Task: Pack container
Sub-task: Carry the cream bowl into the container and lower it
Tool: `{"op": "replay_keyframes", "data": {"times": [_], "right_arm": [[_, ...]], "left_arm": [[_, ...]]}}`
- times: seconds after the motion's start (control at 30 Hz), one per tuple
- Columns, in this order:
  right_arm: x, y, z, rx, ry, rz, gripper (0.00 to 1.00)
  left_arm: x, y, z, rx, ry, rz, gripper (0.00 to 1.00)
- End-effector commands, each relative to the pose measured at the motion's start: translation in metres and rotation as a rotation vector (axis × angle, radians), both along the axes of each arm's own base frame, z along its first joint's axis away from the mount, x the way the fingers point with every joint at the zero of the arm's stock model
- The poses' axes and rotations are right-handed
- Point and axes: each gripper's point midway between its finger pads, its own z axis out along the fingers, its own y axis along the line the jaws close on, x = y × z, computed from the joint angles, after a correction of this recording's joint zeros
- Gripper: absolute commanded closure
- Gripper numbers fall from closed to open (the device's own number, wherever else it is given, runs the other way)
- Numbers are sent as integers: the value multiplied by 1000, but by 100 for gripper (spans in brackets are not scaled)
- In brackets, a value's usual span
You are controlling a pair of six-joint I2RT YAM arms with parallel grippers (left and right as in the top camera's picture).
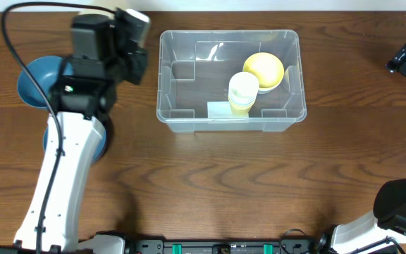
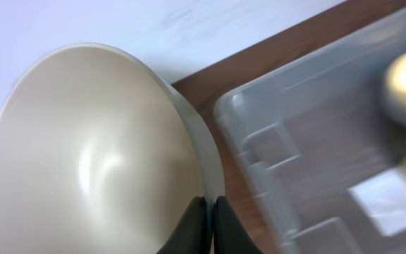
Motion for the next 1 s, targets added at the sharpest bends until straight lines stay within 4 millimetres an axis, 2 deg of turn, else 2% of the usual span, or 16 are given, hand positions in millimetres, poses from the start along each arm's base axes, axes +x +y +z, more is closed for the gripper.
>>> {"op": "replay_keyframes", "data": {"times": [0.0, 0.17, 0.27, 0.6, 0.77, 0.97], "right_arm": [[0, -3, 5, -12, -9, -4, 1], [0, -3, 5, -12, -9, -4, 1], [0, -3, 5, -12, -9, -4, 1], [0, -3, 5, -12, -9, -4, 1], [0, -3, 5, -12, -9, -4, 1], [0, -3, 5, -12, -9, -4, 1]], "left_arm": [[-9, -34, 19, -8, -47, -80, 94], [-16, -74, 6, -2, -16, -173, 94], [-17, -89, -6, 5, 13, -206, 94], [-20, -143, -65, 49, 140, -318, 94], [-19, -159, -90, 68, 186, -345, 94], [-11, -157, -125, 112, 250, -330, 94]]}}
